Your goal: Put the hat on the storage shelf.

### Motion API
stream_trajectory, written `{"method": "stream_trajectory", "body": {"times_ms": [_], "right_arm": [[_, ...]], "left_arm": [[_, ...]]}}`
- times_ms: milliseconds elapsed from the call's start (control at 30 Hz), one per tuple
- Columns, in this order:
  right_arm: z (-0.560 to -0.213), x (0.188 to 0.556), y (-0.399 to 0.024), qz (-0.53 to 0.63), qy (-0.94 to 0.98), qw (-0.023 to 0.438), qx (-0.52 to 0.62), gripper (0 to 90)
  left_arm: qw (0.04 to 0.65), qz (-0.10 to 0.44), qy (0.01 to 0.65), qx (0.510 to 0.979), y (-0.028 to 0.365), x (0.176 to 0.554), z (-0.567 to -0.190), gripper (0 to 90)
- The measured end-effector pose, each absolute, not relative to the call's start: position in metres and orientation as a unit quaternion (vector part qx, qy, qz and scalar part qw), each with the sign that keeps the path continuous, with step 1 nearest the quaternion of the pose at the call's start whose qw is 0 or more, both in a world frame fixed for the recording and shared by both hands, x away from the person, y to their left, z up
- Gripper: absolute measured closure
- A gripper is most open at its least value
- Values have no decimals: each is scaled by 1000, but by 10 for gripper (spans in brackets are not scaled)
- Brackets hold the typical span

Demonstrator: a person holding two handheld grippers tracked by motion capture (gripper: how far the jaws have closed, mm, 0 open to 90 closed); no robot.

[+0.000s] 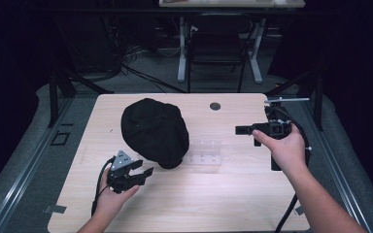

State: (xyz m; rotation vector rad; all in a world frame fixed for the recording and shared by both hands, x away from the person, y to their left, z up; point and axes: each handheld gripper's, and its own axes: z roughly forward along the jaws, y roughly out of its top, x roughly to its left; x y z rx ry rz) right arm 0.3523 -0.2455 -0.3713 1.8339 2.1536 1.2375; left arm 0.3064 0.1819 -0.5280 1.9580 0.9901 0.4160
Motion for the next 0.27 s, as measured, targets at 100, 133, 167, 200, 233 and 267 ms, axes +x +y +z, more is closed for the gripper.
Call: {"method": "stream_trajectory", "body": {"times_ms": [100,133,167,200,233,267], "right_arm": [[-380,347,-248,394,699,42,595,534],[-383,345,-249,388,702,44,595,534],[-385,344,-249,377,706,50,597,534],[-386,342,-249,362,715,62,595,534],[-387,340,-248,350,722,78,592,534],[-390,337,-248,353,721,91,589,530]], "left_arm": [[440,169,387,793,178,304,-528,462],[442,168,385,793,177,303,-529,461],[442,167,380,795,175,303,-528,460],[442,165,377,797,174,302,-527,460],[445,169,372,797,172,302,-527,459],[442,167,370,800,171,302,-526,457]]}}
